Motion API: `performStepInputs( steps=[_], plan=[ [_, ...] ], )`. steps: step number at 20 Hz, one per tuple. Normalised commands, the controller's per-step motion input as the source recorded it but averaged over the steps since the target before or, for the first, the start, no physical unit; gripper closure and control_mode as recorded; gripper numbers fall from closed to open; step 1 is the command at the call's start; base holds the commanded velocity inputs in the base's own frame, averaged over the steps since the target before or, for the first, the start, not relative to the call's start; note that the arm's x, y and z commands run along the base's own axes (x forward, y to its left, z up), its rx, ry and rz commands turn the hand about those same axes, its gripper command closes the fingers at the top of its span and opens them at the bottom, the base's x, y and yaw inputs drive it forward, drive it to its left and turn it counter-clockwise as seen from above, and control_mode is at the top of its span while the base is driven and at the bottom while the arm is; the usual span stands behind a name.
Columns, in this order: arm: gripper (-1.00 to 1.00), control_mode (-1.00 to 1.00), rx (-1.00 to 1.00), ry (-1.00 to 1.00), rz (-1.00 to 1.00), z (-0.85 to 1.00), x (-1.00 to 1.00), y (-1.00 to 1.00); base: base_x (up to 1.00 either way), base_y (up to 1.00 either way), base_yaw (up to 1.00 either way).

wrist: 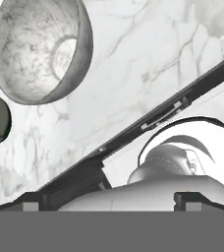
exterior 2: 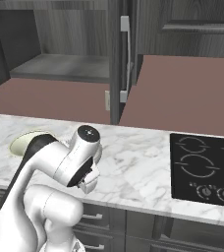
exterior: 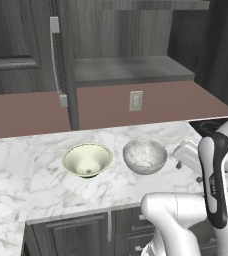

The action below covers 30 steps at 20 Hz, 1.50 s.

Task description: Open the cabinet. Pick the bowls from the counter and place them in the cabinet. Then close the cabinet.

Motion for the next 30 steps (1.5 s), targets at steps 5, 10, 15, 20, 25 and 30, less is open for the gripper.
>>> performStepInputs(
  steps=[5,10,15,20,25,30],
  plan=[
    [-1.0,-1.0,0.05,0.0,-0.11,0.0,0.07,0.0,0.0,0.0,0.0],
    [-1.0,-1.0,0.02,0.0,-0.15,0.0,0.14,0.0,0.0,0.0,0.0],
    [-1.0,-1.0,0.01,0.0,-0.11,0.0,0.21,0.0,0.0,0.0,0.0],
    [-1.0,-1.0,0.0,0.03,-0.07,0.0,0.27,0.0,0.0,0.0,0.0],
    [-1.0,-1.0,0.01,0.12,-0.01,-0.13,0.37,0.11,0.0,0.0,0.0],
    [-1.0,-1.0,0.0,0.08,0.0,-0.36,0.37,0.09,0.0,0.0,0.0]
  ],
)
